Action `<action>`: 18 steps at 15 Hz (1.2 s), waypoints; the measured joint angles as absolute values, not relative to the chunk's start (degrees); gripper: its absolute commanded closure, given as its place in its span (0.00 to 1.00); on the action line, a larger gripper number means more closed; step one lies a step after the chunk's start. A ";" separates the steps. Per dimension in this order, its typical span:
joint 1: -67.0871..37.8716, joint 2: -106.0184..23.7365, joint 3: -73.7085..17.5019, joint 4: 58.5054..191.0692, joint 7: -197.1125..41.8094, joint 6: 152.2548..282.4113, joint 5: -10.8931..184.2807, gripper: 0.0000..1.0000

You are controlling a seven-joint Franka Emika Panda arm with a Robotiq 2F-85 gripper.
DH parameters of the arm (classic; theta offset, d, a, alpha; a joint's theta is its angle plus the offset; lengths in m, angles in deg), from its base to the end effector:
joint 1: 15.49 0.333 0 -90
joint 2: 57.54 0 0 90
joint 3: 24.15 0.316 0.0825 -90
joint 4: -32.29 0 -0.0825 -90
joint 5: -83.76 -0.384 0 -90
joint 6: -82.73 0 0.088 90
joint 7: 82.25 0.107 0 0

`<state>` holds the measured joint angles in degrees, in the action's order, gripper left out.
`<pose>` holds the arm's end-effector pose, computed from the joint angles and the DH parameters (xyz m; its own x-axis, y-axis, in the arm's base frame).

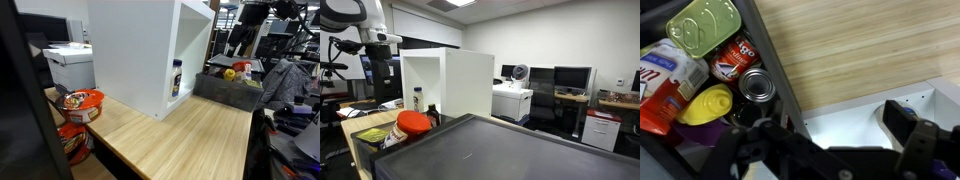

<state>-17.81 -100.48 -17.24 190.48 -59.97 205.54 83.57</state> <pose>0.3285 0.0243 0.4353 0.9339 -0.3255 0.1481 -0.3325 -0.9428 0.0247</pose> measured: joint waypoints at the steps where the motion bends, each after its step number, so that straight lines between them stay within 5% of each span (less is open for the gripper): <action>1: -18.08 -100.50 -17.80 190.52 -60.93 205.57 84.34 0.00; 18: -18.99 -100.25 -23.68 191.08 -71.75 210.11 86.78 0.00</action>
<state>-18.99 -100.25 -23.68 191.08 -71.75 210.11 86.78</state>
